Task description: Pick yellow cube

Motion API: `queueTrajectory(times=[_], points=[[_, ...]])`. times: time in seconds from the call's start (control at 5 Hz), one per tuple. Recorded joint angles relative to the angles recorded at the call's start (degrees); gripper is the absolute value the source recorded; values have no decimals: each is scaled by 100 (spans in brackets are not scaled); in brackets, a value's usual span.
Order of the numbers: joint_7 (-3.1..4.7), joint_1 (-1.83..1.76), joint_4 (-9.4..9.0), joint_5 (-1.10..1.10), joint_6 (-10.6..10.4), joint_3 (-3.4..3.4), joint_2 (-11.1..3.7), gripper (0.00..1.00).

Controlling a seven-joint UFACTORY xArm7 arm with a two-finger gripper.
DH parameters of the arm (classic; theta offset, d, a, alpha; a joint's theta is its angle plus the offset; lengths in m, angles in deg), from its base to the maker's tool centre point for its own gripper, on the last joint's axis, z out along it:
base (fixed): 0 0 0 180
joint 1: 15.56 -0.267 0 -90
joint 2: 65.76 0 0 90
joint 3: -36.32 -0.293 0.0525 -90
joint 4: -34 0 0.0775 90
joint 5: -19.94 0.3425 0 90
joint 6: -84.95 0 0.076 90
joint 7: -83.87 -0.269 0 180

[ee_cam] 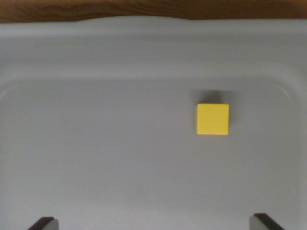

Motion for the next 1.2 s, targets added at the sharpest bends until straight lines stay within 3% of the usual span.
queueTrajectory(times=[0.2,0.4,0.6,0.8,1.0,1.2], points=[[75,32,-62,15,-215,10,-186,0],[75,32,-62,15,-215,10,-186,0],[160,68,-133,32,-457,22,-395,0],[160,68,-133,32,-457,22,-395,0],[249,106,-207,50,-714,35,-617,0],[249,106,-207,50,-714,35,-617,0]])
